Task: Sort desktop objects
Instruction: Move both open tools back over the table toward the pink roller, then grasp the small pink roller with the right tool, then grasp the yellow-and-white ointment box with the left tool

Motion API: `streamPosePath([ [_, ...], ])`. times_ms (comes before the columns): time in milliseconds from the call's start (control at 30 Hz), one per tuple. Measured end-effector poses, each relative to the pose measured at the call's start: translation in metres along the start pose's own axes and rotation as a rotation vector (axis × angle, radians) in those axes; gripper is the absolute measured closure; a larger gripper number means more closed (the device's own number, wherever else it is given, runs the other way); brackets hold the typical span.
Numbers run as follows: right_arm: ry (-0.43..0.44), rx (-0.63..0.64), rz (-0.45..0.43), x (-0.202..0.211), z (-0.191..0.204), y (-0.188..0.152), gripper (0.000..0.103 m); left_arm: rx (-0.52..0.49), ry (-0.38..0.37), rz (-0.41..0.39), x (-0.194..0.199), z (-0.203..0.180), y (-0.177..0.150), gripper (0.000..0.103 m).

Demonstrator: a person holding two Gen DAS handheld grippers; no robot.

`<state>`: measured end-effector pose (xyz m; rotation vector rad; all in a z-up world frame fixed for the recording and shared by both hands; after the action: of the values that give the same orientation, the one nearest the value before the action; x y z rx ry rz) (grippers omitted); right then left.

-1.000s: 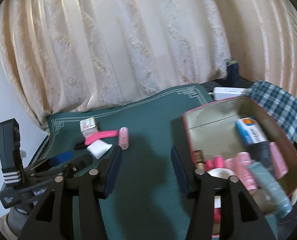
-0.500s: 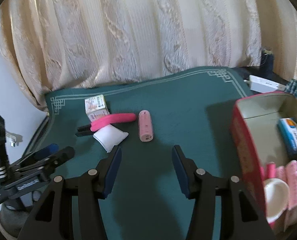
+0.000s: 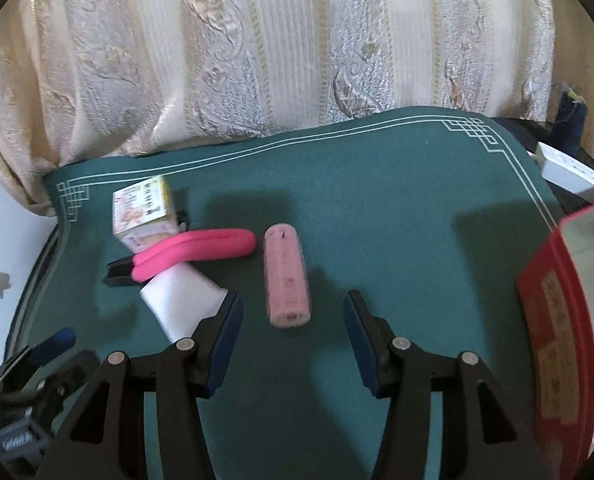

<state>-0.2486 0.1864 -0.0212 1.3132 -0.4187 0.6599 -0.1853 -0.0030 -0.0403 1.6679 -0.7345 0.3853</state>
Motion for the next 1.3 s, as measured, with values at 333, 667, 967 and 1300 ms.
streamPosePath([
  [333,-0.023,0.08,0.05,-0.034,0.001,-0.006,0.07,0.016,0.017,0.019,-0.014,0.012,-0.001,0.02],
  [667,0.033,0.036,0.028,-0.024,0.001,-0.014,0.071,0.008,0.071,-0.051,-0.042,-0.016,0.053,0.02],
  [967,0.065,-0.004,0.022,-0.023,0.003,-0.014,0.071,-0.036,0.191,-0.084,-0.088,-0.029,0.083,0.02],
  [1300,0.063,-0.001,0.021,-0.023,0.003,-0.015,0.071,-0.041,0.15,-0.071,-0.114,-0.019,0.086,0.031],
])
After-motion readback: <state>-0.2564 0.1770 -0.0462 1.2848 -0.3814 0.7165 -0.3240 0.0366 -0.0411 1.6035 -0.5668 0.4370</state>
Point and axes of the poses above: each gripper's, at about its wrist camera, not at the fingertips, and x roughly against the way its jaws point, z to its left, y to its top, the point moved 9 cm from there along -x, roughly the way its jaws point, and after that the axes turned 9 degrees about -z, right-handed, at the moved point
